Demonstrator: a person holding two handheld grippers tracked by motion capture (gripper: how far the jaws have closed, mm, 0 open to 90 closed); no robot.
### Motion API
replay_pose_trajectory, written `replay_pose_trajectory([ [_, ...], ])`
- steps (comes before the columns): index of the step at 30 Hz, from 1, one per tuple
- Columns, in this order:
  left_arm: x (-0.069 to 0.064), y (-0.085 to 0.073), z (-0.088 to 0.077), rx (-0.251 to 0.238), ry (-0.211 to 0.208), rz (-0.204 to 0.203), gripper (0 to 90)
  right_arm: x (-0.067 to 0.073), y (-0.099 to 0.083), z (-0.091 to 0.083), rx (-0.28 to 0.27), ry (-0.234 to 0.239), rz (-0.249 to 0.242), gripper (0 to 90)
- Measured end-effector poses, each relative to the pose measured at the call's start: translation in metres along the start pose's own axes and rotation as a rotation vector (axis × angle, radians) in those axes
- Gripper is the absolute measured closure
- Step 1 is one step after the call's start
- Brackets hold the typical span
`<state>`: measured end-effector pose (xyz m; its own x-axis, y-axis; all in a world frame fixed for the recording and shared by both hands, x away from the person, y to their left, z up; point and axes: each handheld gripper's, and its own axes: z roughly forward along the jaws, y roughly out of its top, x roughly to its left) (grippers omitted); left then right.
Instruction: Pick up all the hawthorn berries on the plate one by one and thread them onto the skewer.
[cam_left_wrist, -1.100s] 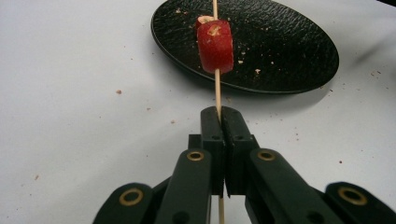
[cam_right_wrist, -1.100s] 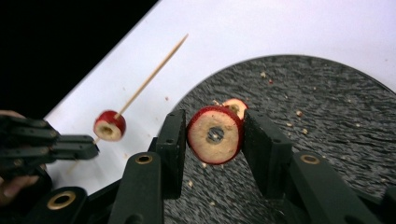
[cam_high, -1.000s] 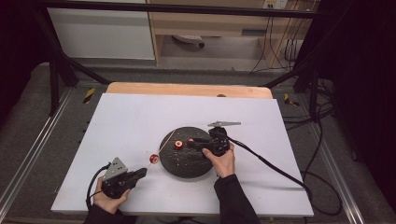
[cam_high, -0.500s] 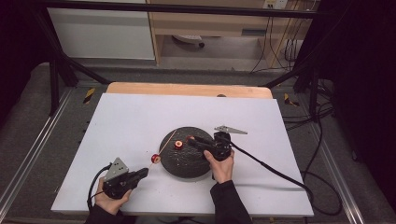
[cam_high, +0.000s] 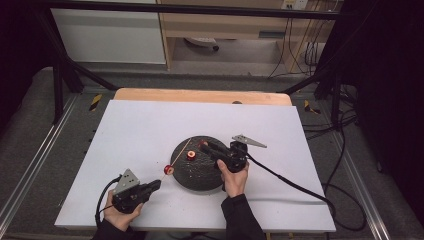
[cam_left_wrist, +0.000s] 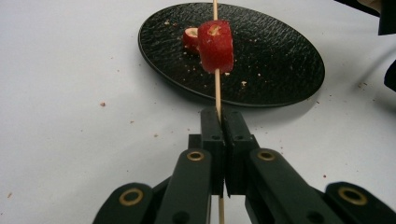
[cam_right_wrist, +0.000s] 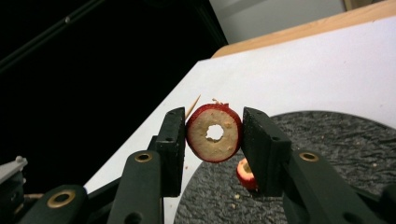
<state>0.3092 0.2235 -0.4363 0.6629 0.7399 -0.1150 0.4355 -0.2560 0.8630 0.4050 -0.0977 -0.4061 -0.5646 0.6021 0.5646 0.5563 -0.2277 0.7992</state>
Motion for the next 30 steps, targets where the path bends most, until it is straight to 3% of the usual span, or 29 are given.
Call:
replay_pose_trajectory([
  [10, -0.005, 0.002, 0.002, -0.013, -0.004, 0.009, 88.3, 0.001, 0.004, -0.001, -0.091, 0.009, 0.023, 61.2],
  [30, -0.015, 0.004, 0.006, -0.032, -0.018, 0.018, 88.3, -0.007, 0.012, 0.009, -0.181, 0.017, 0.116, 61.3],
])
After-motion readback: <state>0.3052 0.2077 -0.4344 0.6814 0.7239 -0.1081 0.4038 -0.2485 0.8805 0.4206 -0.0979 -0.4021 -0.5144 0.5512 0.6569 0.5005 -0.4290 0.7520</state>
